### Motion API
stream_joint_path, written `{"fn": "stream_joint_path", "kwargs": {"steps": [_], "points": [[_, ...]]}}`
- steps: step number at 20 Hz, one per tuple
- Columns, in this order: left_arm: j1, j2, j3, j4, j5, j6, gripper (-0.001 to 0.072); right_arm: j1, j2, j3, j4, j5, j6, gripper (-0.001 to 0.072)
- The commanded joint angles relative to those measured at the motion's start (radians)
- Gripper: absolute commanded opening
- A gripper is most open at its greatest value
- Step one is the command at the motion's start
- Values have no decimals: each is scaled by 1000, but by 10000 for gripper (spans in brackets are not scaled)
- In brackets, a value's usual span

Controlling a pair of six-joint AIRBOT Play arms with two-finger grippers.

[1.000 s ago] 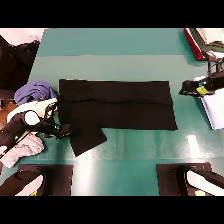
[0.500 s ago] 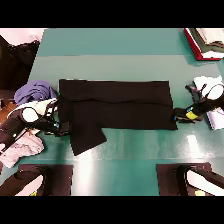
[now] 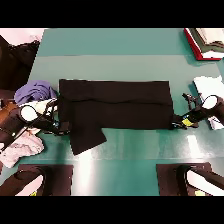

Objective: Fold the shirts.

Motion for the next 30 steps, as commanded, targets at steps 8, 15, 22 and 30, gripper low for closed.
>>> {"fn": "stream_joint_path", "kwargs": {"steps": [8,15,22,30], "points": [[0,317,116,-68,-320,-31,24,-55,348,-5,-135,323,-15,19],[0,325,154,-52,-79,-21,24,-153,455,6,99,99,-16,16],[0,145,245,16,251,-20,24,-34,202,247,88,-69,-3,17],[0,-165,391,139,425,-59,25,-30,-89,434,91,-148,3,17]]}}
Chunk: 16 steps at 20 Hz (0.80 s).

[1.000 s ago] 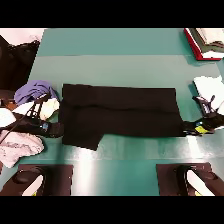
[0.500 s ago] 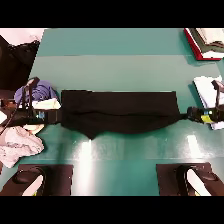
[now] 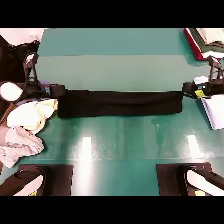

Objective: Fold the shirts.

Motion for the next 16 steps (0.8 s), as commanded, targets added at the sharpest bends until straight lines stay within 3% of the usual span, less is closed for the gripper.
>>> {"fn": "stream_joint_path", "kwargs": {"steps": [1,6,7,8,9,11,14,15,16], "points": [[1,-119,32,35,127,-47,25,4,-117,61,2,-51,4,17],[1,-190,37,35,225,-76,29,4,-243,120,18,-62,5,24],[1,-189,39,35,242,-88,190,4,-262,132,40,-71,5,90],[2,-189,49,35,242,-116,368,3,-281,148,67,-79,5,397],[2,-189,64,39,232,-120,446,1,-297,170,92,-75,4,643],[2,-188,106,59,169,-119,429,-8,-316,232,108,-6,-10,670],[2,-186,169,59,-11,-74,427,-63,-317,284,107,177,-133,669],[2,-186,173,52,-60,-53,343,-92,-317,280,108,222,-163,669],[2,-187,173,49,-108,-26,69,-129,-322,269,108,257,-188,669]]}}
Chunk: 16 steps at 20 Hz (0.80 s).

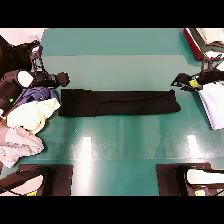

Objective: Fold the shirts.

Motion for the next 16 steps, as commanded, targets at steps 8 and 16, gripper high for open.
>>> {"fn": "stream_joint_path", "kwargs": {"steps": [8,16], "points": [[0,-1,28,-106,-334,151,26,-216,-198,-78,198,212,-237,593],[-13,-3,27,-176,-331,150,26,-122,-249,-78,256,122,-298,315]]}}
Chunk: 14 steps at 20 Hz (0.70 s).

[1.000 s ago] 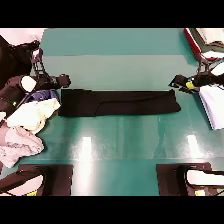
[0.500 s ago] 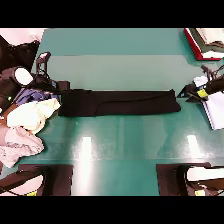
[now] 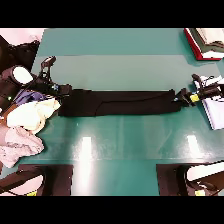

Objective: Fold the shirts.

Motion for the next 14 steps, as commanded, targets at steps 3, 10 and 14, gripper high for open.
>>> {"fn": "stream_joint_path", "kwargs": {"steps": [3,10,14], "points": [[-105,-2,1,-34,63,3,25,80,-11,-2,14,-55,-97,22],[-357,-182,106,-37,180,-27,24,64,151,17,197,-35,-160,17],[-465,-429,323,-43,175,-27,24,132,277,159,223,39,-141,17]]}}
